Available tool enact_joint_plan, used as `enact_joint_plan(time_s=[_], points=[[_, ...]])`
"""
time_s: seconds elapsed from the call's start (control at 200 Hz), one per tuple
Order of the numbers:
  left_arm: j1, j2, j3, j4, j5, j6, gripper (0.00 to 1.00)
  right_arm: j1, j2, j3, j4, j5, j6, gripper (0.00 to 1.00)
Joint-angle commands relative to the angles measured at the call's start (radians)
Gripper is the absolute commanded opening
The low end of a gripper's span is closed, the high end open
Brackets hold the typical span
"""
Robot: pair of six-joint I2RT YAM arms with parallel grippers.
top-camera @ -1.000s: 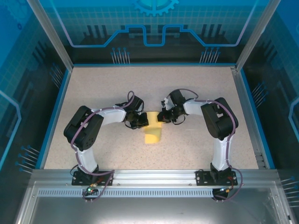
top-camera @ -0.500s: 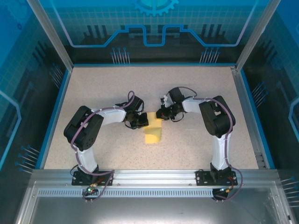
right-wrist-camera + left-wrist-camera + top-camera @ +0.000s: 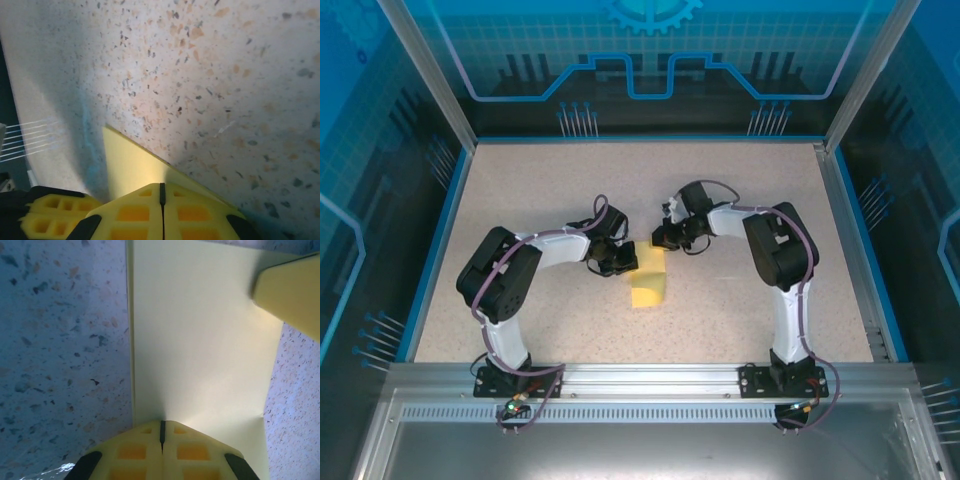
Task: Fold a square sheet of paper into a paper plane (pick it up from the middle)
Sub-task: Fold the square sheet of paper in half at the center of the table.
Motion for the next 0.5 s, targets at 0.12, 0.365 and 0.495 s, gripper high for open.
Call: enact_joint_plan(time_s=[0.12, 0.365, 0.495], points=[[-0.02, 0.087, -0.059, -0.131, -0.08, 0.016, 0.01, -0.04, 0.04, 0.02, -0.018, 0.041, 0.01, 0.06], [-0.02, 0.087, -0.051, -0.133, -0.08, 0.015, 0.01, -0.033, 0.014, 0.04, -0.022, 0.015, 0.01, 0.07], [-0.021, 0.085, -0.048, -0.133, -0.081, 0.016, 0.01, -0.044, 0.043, 0.006, 0.017, 0.008, 0.028, 0.07]])
